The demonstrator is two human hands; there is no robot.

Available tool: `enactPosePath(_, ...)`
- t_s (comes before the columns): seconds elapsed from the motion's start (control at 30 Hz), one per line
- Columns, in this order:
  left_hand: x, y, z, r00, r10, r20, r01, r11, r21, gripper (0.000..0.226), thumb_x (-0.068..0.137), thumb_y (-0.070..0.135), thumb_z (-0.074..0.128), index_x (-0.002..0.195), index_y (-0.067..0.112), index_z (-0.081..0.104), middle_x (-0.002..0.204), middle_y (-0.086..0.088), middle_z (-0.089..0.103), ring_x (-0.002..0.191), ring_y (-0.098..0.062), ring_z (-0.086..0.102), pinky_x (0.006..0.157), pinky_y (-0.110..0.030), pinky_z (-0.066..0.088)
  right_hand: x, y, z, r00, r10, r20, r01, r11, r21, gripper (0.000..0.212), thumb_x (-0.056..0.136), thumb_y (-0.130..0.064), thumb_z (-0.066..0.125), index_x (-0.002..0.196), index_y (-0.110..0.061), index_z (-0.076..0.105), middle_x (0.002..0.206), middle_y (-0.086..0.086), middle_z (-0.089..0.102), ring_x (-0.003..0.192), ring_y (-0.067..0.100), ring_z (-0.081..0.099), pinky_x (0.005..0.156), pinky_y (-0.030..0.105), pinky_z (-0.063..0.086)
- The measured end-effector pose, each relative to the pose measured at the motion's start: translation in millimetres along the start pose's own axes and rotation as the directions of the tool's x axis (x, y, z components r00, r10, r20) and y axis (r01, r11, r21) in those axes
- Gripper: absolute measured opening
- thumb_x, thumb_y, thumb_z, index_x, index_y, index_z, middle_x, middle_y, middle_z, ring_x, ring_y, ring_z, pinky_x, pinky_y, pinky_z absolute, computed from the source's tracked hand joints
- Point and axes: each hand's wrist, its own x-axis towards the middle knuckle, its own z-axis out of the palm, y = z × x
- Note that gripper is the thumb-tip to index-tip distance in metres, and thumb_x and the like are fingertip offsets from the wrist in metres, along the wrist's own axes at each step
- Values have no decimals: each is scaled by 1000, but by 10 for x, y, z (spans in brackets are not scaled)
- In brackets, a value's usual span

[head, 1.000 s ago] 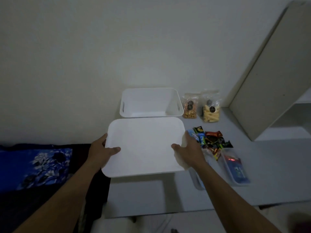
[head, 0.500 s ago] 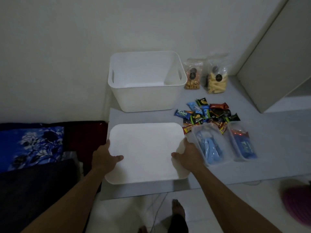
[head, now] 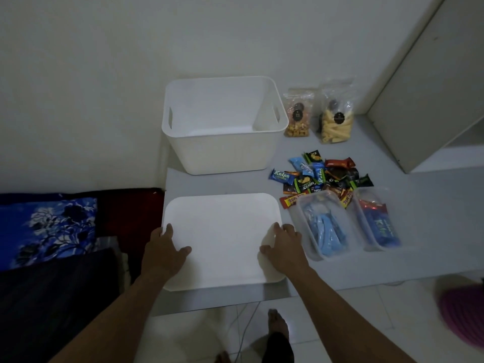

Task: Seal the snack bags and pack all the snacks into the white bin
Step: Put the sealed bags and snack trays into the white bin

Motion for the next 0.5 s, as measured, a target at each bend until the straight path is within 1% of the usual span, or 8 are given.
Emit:
enactPosePath(0.13, -17, 23, -41, 999, -8, 32, 7, 999, 37, 87, 87, 47, 66, 155, 14, 23, 158, -14, 18, 138, -38, 35, 109, -46, 38, 0, -8, -29, 1000, -9, 22, 10, 1000, -24, 73, 94, -39, 60, 152, -12, 25, 152, 11, 30, 140, 34, 26, 110, 42, 33)
enactPosePath(0.23, -57, 144, -139, 1000, 18, -2, -18, 996, 89, 81, 89, 53, 59, 153, 16, 26, 157, -16, 20, 137, -38, 33, 107, -47, 39, -17, -62, -156, 999, -39, 20, 39, 999, -10, 71, 95, -40, 58, 152, -13, 26, 154, 10, 30, 142, 32, 27, 112, 42, 32)
enactPosePath(0.3, -91, 329, -240, 996, 79, -43, -75, 994, 80, 77, 90, 55, 55, 153, 17, 29, 158, -14, 22, 139, -36, 31, 109, -46, 37, -30, -125, -323, 997, -71, -18, 71, 997, 23, 68, 96, -38, 58, 152, -13, 29, 156, 10, 30, 143, 30, 30, 112, 41, 32)
enactPosePath(0.37, -130, 602, -365, 981, 168, -97, -161, 984, 77, 75, 91, 56, 54, 151, 18, 34, 158, -12, 26, 140, -33, 32, 109, -45, 37, -34, -189, -547, 990, -111, -86, 115, 993, 41, 64, 95, -36, 60, 148, -11, 35, 152, 10, 36, 139, 29, 36, 110, 40, 36)
enactPosePath(0.5, -213, 1322, -629, 920, 353, -169, -345, 936, 72, 72, 91, 56, 53, 149, 17, 38, 153, -8, 35, 137, -30, 36, 106, -43, 39, -33, -253, -1113, 964, -170, -203, 177, 984, 18, 53, 93, -35, 61, 137, -9, 46, 139, 13, 47, 127, 31, 47, 98, 38, 44)
